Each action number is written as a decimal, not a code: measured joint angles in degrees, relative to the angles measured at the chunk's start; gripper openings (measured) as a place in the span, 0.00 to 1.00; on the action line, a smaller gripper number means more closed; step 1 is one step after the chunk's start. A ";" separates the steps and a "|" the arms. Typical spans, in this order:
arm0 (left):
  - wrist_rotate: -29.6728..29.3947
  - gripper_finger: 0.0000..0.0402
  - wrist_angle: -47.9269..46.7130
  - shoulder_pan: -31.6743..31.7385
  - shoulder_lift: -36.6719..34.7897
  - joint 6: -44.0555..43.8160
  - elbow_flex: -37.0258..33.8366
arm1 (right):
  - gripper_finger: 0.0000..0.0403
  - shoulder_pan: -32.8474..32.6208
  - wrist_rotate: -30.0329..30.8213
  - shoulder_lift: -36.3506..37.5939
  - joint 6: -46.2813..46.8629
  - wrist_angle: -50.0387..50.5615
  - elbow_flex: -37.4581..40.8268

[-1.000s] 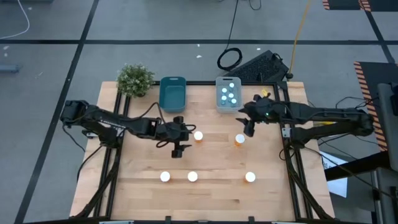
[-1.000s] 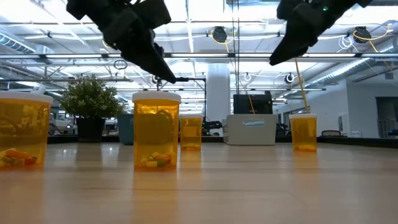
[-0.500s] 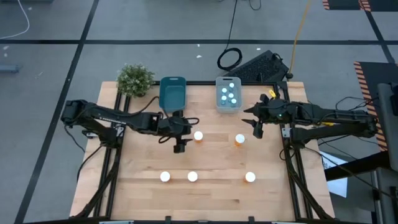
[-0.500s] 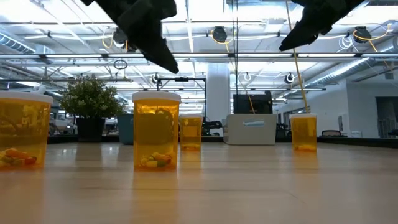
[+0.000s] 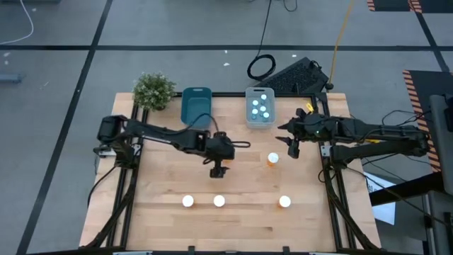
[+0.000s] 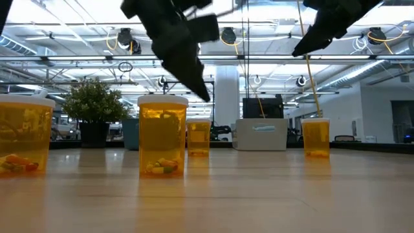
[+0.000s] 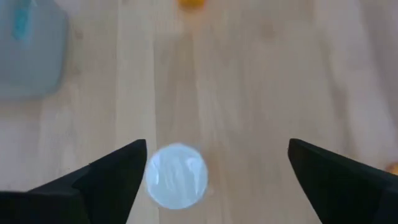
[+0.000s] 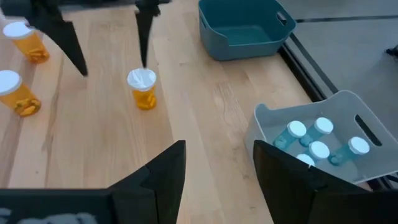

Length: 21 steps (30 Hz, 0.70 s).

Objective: Pick and place medicine bottles into bin by pill shape (circle, oval)
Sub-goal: Put the orange pill bottle into the green bin

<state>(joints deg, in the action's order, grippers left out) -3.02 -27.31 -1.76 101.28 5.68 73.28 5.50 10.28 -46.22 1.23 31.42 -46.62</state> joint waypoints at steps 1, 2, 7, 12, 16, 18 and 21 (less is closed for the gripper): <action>-0.04 0.98 -1.79 0.32 1.04 0.03 0.88 | 0.45 0.00 0.02 0.00 0.00 0.08 0.31; -0.10 0.98 -3.74 0.62 2.02 0.03 1.81 | 0.45 0.00 0.02 0.02 0.02 0.13 0.62; -1.29 0.91 -6.84 2.19 5.23 0.70 4.21 | 0.45 0.00 0.00 0.02 1.01 0.07 1.14; -1.90 0.88 -6.31 3.43 6.03 1.82 4.48 | 0.45 0.00 0.00 0.04 1.10 0.01 1.14; -1.25 0.89 -8.24 4.43 6.73 1.70 4.37 | 0.45 0.00 -0.02 0.04 1.79 0.06 1.14; -0.62 0.89 -7.76 4.53 7.03 1.63 4.41 | 0.45 0.00 -0.02 0.04 2.12 0.09 1.14; -0.03 0.89 -8.01 4.37 7.12 1.58 4.39 | 0.45 0.00 -0.02 0.04 2.19 0.10 1.14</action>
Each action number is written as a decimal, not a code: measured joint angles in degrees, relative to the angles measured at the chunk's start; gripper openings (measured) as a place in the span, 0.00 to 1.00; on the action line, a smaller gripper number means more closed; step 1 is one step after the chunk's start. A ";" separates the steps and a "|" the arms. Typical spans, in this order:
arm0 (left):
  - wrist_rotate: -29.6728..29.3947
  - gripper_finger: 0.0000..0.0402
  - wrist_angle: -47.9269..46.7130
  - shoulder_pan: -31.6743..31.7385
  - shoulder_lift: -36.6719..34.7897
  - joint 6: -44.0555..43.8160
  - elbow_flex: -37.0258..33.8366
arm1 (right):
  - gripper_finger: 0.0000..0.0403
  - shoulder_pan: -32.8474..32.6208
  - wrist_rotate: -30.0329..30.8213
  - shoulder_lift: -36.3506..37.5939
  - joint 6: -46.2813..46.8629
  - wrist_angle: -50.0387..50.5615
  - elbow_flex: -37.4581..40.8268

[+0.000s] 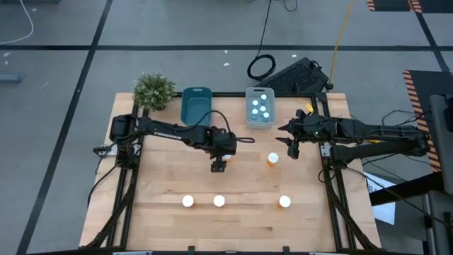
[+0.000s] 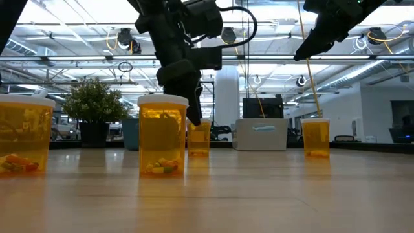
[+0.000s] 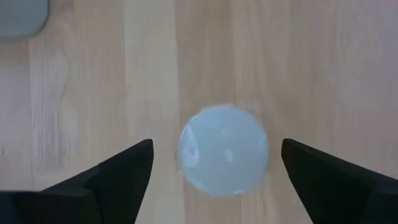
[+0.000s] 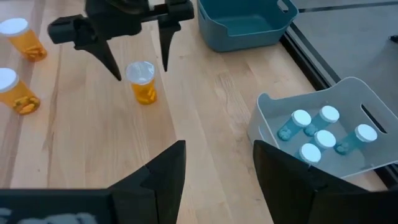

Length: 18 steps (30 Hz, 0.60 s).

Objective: Pick and place medicine bottles into bin by pill shape (circle, oval)
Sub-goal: Put the orange pill bottle into the green bin

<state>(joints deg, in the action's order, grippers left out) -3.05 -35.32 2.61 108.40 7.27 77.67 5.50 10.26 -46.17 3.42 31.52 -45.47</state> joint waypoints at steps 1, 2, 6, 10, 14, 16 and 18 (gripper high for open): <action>-0.01 0.89 0.26 -0.10 0.00 -0.02 0.00 | 0.45 0.00 -0.01 -0.02 0.00 0.01 0.00; -0.07 0.89 0.22 -0.15 0.00 -0.05 0.00 | 0.45 0.00 0.00 -0.01 0.00 0.01 0.00; -0.99 0.86 -0.06 0.01 0.00 -0.07 0.00 | 0.45 0.00 -0.01 0.00 0.00 -0.01 0.00; -1.01 0.80 -0.03 0.38 0.00 -0.13 0.00 | 0.45 0.00 -0.02 0.00 0.00 0.00 0.00; -0.67 0.74 -0.06 0.38 0.00 0.16 0.00 | 0.45 0.00 -0.02 0.00 0.00 -0.01 0.00; 0.25 0.72 0.11 0.38 0.31 0.30 0.00 | 0.45 0.00 -0.02 0.00 0.00 -0.01 0.00; 0.29 0.71 0.06 0.38 0.76 0.26 -0.01 | 0.45 0.00 -0.02 -0.02 0.00 -0.01 0.00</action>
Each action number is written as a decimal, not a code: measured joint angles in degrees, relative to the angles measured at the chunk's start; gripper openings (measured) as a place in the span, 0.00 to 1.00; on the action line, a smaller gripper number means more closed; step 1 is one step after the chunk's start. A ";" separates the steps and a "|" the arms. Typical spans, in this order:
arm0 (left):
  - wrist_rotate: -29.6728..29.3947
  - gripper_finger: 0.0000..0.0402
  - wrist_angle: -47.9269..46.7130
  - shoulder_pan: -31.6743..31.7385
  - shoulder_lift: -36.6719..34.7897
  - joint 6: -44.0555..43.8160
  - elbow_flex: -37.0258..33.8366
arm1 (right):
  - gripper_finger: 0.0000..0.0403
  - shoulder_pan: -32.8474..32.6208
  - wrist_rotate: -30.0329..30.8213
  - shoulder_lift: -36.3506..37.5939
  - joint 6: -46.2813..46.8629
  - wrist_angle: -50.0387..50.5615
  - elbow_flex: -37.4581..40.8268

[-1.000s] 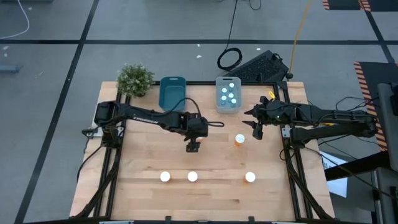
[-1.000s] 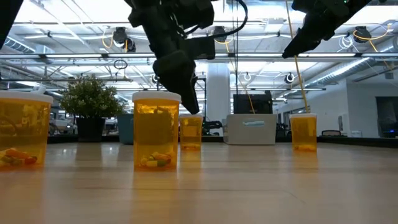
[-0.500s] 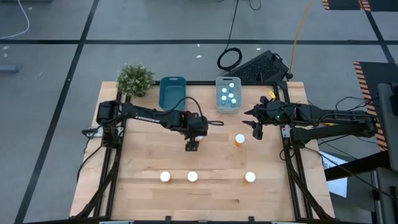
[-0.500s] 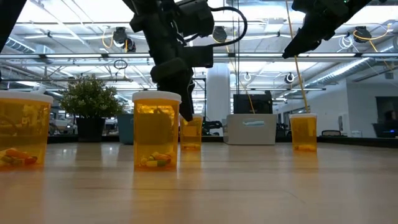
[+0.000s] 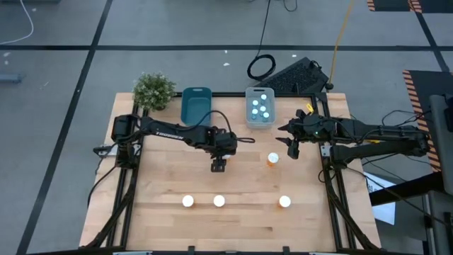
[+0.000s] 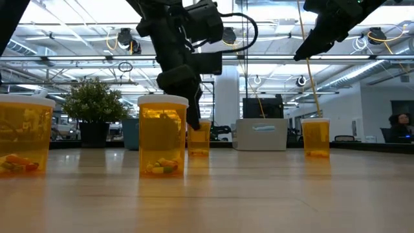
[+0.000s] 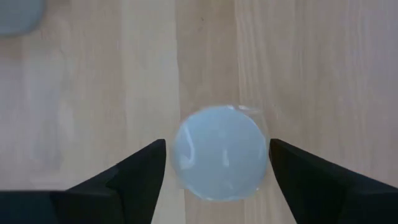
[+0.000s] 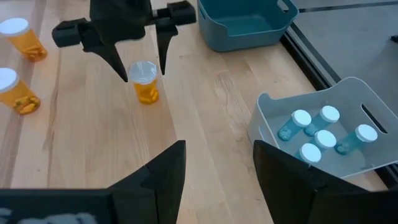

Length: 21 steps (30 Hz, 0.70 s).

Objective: Pick and place medicine bottles into bin by pill shape (circle, oval)
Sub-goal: Put the orange pill bottle into the green bin

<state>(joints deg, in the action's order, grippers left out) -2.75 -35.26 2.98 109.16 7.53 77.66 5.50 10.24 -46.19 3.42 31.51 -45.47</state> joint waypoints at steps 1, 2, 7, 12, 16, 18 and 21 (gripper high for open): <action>0.09 0.70 -0.26 0.00 0.02 0.01 -0.08 | 0.45 0.00 0.00 0.01 0.00 0.02 0.00; 0.14 0.70 -0.34 0.00 0.02 0.09 -0.10 | 0.45 0.00 0.00 0.02 0.00 0.02 0.00; -0.31 0.70 0.13 0.00 0.50 0.09 -0.08 | 0.45 0.00 -0.02 0.02 0.00 0.02 0.00; -0.69 0.70 0.42 0.00 0.44 0.16 -0.06 | 0.45 0.00 -0.02 0.02 -0.02 0.02 0.00; -0.75 0.70 0.45 0.00 0.44 0.47 -0.06 | 0.45 0.00 -0.02 0.01 -0.02 0.02 0.00; -1.47 0.70 0.53 -0.01 0.44 0.76 -0.06 | 0.45 0.00 -0.02 0.02 -0.02 0.02 0.00; -2.04 0.69 0.90 0.00 0.44 0.79 -0.06 | 0.45 0.00 0.00 0.02 -0.02 0.02 0.00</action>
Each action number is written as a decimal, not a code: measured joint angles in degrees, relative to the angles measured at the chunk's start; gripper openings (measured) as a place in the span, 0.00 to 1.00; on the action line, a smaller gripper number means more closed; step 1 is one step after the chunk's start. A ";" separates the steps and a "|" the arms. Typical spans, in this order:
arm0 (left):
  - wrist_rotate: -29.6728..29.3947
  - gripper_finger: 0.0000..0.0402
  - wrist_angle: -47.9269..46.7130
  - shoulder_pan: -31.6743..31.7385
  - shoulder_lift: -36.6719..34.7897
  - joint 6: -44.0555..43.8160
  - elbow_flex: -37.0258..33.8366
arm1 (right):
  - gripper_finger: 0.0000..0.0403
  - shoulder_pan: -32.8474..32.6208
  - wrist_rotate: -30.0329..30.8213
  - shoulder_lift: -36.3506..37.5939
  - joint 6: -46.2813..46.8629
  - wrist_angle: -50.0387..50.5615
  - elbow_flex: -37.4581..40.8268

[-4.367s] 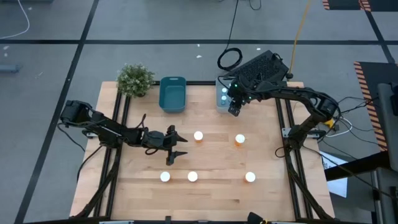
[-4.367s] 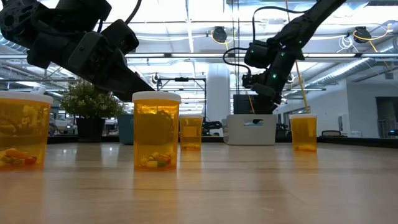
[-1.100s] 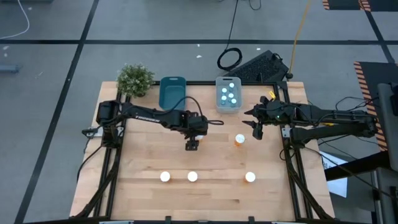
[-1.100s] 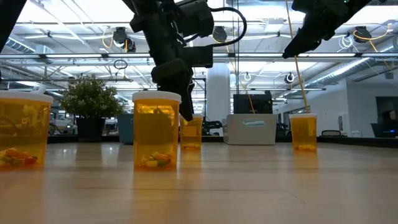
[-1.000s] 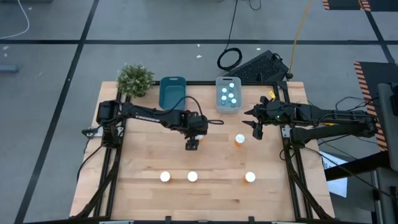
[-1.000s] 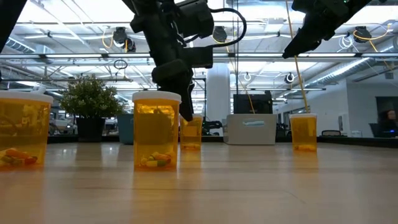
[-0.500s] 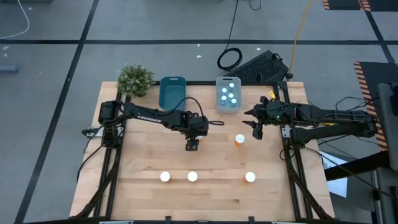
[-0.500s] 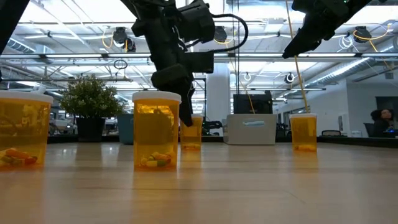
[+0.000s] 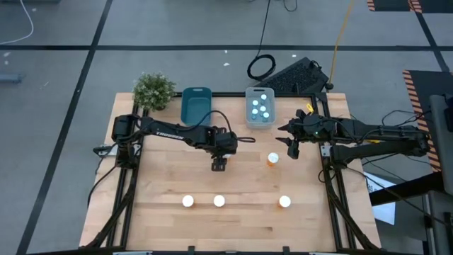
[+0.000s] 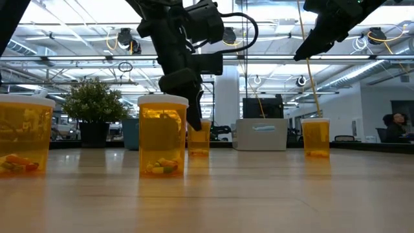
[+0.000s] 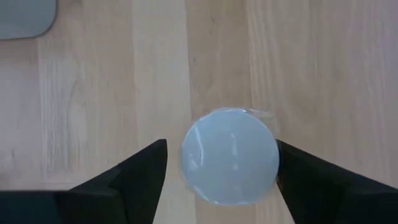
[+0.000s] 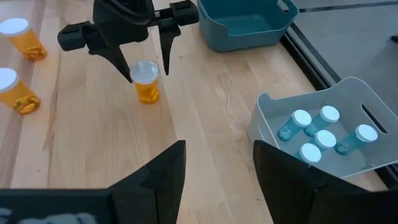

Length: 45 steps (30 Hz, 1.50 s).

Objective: Pick and place medicine bottles into bin by pill shape (circle, oval)
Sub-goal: Put the orange pill bottle into the green bin

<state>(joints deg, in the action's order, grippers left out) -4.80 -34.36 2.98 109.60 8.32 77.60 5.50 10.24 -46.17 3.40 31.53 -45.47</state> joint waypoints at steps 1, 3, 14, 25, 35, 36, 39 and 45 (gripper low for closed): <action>0.00 0.68 -0.04 0.00 0.00 0.01 0.00 | 0.45 0.00 -0.02 0.00 0.00 0.00 0.00; -0.02 0.66 -0.04 0.00 0.00 0.01 0.00 | 0.45 0.00 -0.02 0.00 0.00 0.00 0.00; -0.15 0.54 -0.08 0.00 0.00 0.44 0.00 | 0.45 0.00 -0.01 0.00 0.00 0.00 0.00; -1.77 0.55 -1.97 1.08 -5.52 3.67 0.07 | 0.45 0.00 0.00 -0.02 0.00 0.00 -0.02; -3.34 0.55 -3.56 7.27 -16.82 7.64 0.09 | 0.45 0.02 0.07 0.00 0.00 -0.01 -0.02; -3.34 0.55 -3.56 8.06 -17.80 8.28 0.09 | 0.45 0.02 0.07 -0.02 0.00 0.00 -0.02; -3.34 0.55 -3.95 10.84 -20.21 9.74 0.09 | 0.45 0.01 0.11 0.00 0.00 -0.03 -0.02; -2.68 0.55 -4.61 18.26 -22.61 11.65 0.09 | 0.45 0.00 0.13 -0.02 0.00 -0.04 -0.02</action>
<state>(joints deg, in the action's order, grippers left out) -7.48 -38.97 21.25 86.99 19.97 77.69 5.50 10.37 -46.19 3.40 31.48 -45.50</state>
